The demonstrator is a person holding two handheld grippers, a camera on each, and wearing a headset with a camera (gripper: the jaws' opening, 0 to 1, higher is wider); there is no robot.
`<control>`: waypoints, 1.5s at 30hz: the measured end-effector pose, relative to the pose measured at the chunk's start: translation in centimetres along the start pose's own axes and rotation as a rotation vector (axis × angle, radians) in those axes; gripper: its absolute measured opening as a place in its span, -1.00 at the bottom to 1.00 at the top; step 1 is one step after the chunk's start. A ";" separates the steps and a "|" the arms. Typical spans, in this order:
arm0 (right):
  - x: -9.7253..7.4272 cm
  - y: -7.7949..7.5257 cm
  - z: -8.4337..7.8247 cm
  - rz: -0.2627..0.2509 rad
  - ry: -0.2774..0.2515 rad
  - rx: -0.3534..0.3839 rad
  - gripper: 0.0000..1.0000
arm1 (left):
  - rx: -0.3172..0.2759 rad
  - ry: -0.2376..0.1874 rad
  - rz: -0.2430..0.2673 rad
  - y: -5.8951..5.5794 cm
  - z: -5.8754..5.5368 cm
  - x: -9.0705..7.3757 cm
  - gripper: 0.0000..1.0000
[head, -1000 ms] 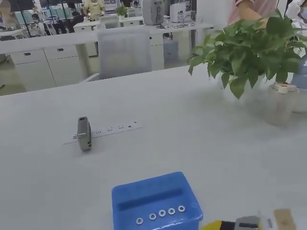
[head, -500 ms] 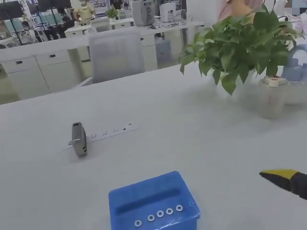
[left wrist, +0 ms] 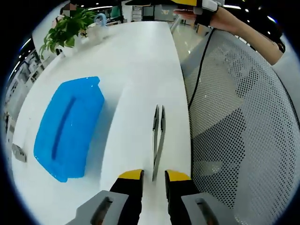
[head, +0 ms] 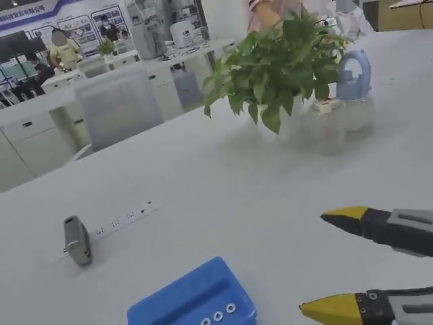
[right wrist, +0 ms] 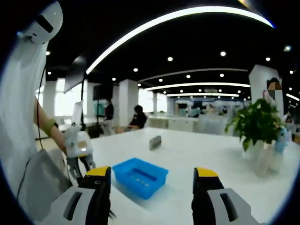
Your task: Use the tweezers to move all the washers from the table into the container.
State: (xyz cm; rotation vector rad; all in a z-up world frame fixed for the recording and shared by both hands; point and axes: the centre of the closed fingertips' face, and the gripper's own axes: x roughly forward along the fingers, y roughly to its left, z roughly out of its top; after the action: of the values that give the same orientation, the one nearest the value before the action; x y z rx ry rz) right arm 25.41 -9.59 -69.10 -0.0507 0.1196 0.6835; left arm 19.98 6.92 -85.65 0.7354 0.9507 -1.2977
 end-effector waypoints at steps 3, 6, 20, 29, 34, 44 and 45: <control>0.0 -0.3 -0.2 -0.005 0.008 0.006 0.39 | -0.078 -0.067 0.057 0.4 0.0 -1.5 -0.37; 0.2 -0.3 -0.5 -0.001 0.021 0.023 0.40 | -0.195 -0.185 0.116 0.9 0.1 -3.1 -0.13; -0.5 -2.5 -0.2 -0.135 0.010 0.045 0.33 | -0.613 -0.920 0.551 4.1 1.3 -13.9 0.66; 0.6 -0.5 0.4 -0.055 -0.026 0.135 0.64 | -0.728 -1.205 0.737 5.8 -0.3 -19.1 0.97; 0.5 -1.5 -0.6 -0.120 0.022 0.119 0.87 | -0.742 -1.131 0.790 5.8 -1.4 -18.5 0.97; -0.5 -3.6 -0.4 -0.229 0.008 0.091 0.92 | -0.662 -1.052 0.826 5.6 -0.8 -18.0 0.97; -0.5 -3.6 -0.4 -0.235 0.005 0.084 0.91 | -0.666 -1.053 0.825 5.6 -0.9 -18.0 0.97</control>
State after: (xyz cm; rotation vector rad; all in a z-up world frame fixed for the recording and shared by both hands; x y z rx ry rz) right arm 27.27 -12.70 -69.41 0.0144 0.1450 0.4433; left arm 25.15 16.66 -70.38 -0.1447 0.1066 -0.4173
